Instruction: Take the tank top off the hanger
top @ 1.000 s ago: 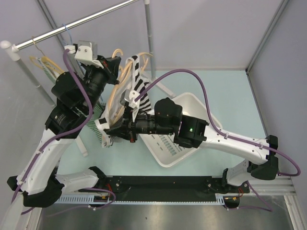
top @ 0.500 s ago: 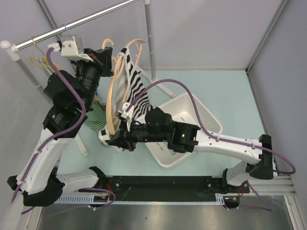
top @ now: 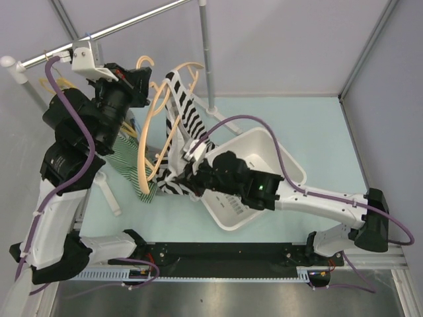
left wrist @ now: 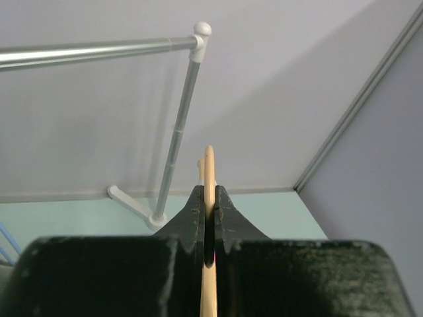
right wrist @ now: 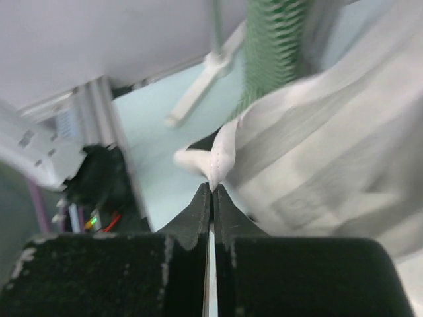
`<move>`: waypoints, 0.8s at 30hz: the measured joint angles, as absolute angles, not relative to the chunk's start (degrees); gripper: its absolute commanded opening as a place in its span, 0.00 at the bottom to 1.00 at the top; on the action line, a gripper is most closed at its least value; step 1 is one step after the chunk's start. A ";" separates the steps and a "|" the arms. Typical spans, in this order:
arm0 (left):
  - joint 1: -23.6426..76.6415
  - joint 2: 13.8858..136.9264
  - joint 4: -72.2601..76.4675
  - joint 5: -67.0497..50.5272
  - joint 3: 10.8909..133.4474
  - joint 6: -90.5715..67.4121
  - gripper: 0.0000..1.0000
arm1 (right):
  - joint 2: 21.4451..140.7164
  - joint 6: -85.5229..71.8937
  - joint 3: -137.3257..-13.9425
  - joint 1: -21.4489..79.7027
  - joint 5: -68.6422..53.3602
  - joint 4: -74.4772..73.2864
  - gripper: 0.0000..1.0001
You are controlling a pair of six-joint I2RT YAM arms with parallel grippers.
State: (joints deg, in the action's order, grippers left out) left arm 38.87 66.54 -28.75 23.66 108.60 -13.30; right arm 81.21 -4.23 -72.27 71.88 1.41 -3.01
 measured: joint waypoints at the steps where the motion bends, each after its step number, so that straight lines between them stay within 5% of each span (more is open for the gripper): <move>1: 38.87 66.24 -30.00 23.00 108.73 -13.43 0.00 | 80.44 -4.08 -72.16 70.37 1.65 -2.74 0.00; 10: 38.87 62.81 -43.97 17.23 110.43 -16.71 0.00 | 79.20 -4.56 -72.47 53.71 0.75 3.97 0.00; 24: 38.85 61.60 -51.48 13.82 120.33 -19.03 0.00 | 91.59 -11.14 -80.44 48.84 5.87 12.10 0.00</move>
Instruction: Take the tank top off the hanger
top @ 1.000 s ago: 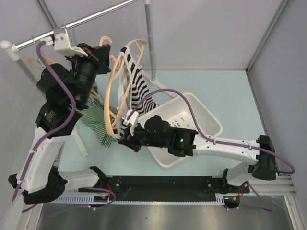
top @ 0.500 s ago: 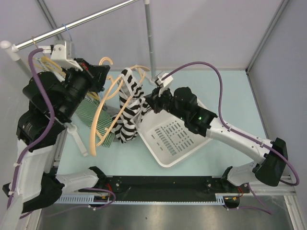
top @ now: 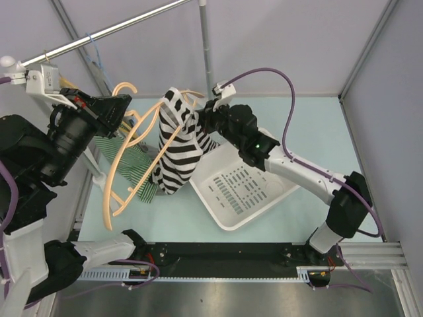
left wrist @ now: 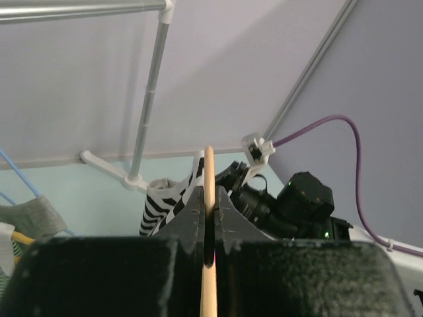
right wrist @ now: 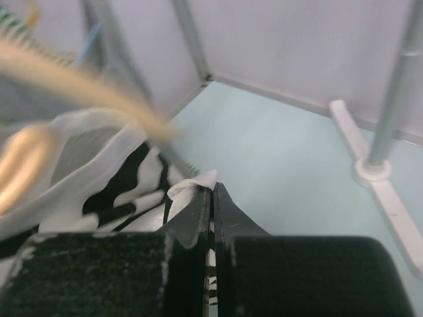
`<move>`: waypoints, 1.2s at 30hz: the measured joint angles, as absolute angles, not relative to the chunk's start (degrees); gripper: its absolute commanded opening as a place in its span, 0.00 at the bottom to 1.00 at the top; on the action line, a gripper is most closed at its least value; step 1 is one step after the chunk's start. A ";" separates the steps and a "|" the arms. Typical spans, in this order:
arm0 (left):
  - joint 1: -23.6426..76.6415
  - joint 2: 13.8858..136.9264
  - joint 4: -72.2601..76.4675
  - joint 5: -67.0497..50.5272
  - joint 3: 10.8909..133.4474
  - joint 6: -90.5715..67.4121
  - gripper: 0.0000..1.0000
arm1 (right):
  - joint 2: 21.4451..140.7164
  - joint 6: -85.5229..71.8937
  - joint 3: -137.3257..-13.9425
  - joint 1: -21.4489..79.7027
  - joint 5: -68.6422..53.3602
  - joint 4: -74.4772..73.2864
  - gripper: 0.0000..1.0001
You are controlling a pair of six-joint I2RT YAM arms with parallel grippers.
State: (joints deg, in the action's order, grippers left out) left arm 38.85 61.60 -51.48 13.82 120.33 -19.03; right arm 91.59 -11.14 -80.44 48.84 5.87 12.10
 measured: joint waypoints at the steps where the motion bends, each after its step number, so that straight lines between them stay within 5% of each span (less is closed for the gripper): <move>1: 38.85 61.58 -51.77 14.17 120.07 -18.96 0.00 | 92.29 -11.86 -80.93 48.01 6.50 12.29 0.00; 19: 38.85 57.65 -55.31 22.98 112.38 -14.68 0.00 | 96.75 -15.62 -89.80 39.27 7.66 10.85 0.00; 36: 38.85 50.41 -48.38 23.81 106.19 -13.02 0.00 | 96.71 -5.17 -129.75 48.03 3.62 5.34 0.00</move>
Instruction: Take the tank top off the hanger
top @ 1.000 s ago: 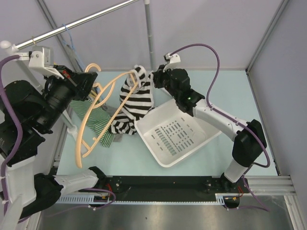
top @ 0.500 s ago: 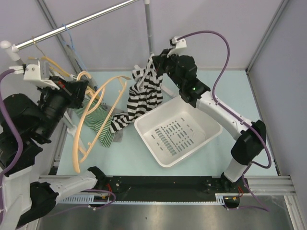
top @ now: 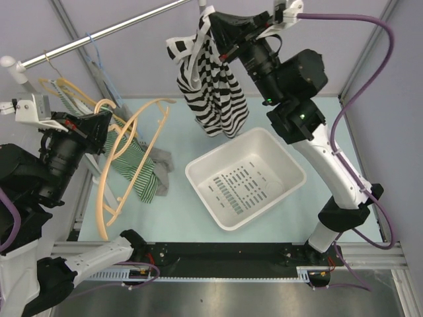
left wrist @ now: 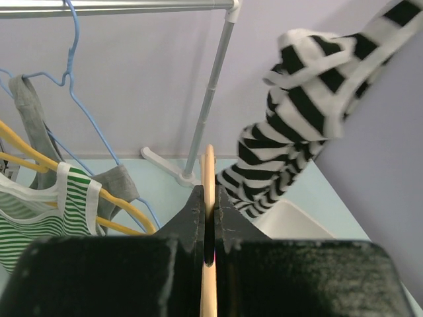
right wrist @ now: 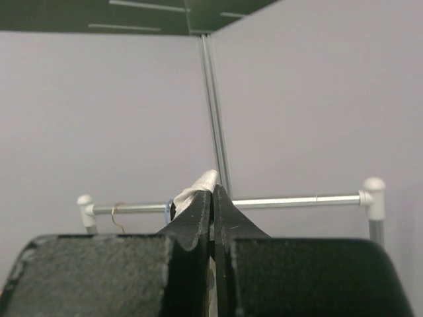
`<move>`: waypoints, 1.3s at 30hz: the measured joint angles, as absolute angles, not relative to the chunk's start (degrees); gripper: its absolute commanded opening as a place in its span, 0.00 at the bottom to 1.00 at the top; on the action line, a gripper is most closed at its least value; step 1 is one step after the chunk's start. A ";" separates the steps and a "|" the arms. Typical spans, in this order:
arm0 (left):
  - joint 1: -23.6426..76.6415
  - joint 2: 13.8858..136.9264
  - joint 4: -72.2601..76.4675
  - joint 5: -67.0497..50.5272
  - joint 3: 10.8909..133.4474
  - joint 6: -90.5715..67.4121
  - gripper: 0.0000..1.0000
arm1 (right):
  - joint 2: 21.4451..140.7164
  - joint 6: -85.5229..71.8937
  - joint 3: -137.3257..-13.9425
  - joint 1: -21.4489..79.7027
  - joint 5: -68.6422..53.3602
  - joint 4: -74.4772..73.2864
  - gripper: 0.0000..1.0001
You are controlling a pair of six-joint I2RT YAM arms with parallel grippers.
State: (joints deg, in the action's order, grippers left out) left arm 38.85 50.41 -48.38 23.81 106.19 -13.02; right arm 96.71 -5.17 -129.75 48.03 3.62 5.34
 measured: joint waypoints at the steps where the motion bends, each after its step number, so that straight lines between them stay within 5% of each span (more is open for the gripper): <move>1: 38.85 50.41 -48.18 23.79 105.84 -12.97 0.00 | 96.71 -4.62 -131.52 48.29 3.40 4.89 0.00; 10: 38.85 50.46 -46.26 23.29 103.18 -12.93 0.00 | 91.98 -3.79 -134.26 48.64 1.65 4.10 0.00; 22: 38.85 50.96 -44.51 21.76 102.80 -13.15 0.00 | 64.77 -5.43 -81.80 48.77 6.72 9.32 0.00; 31: 38.87 56.07 -41.15 22.13 103.48 -14.24 0.00 | 54.17 -10.41 -60.77 51.27 14.04 -4.29 0.01; 35: 38.87 60.16 -39.88 24.88 103.96 -15.75 0.00 | 52.88 -14.55 -59.16 53.74 17.85 -14.35 0.40; 39: 38.87 64.42 -38.61 27.07 105.03 -16.97 0.00 | 55.02 -17.37 -60.62 56.60 21.52 -25.23 0.68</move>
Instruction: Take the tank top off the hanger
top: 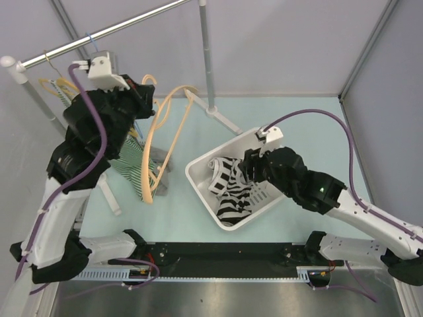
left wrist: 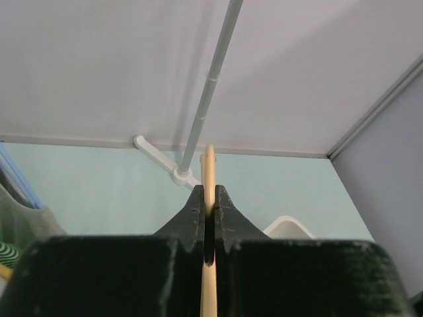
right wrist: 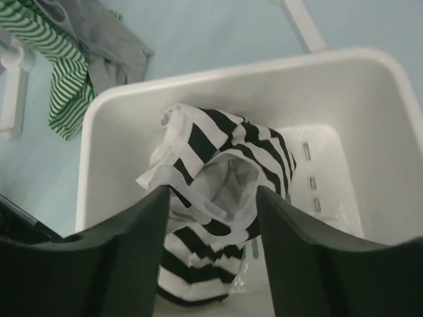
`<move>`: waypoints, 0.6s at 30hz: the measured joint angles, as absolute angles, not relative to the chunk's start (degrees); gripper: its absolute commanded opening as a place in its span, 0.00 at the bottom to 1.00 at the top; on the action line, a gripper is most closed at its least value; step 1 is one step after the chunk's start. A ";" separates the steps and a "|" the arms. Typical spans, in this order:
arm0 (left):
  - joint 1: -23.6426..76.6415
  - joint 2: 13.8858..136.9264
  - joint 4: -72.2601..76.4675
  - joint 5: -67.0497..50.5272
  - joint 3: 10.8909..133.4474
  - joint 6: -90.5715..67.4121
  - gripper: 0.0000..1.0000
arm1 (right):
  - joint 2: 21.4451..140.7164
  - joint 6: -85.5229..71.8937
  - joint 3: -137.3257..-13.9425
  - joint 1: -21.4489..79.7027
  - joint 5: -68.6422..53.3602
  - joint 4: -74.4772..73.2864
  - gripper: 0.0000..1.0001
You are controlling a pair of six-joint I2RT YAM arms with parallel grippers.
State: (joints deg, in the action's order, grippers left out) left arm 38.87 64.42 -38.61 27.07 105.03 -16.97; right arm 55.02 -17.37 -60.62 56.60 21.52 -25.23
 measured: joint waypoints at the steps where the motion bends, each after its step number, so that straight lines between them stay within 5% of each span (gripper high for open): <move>1: 38.85 65.47 -38.22 27.57 105.08 -17.15 0.00 | 56.36 -17.58 -62.37 57.49 22.76 -28.95 0.78; 5: 38.87 68.42 -38.00 29.87 105.08 -18.24 0.00 | 61.91 -17.15 -71.99 62.39 27.90 -37.60 0.90; 18: 38.87 70.63 -37.58 40.49 105.45 -20.53 0.00 | 77.95 -6.07 -96.53 83.13 29.02 -31.51 0.95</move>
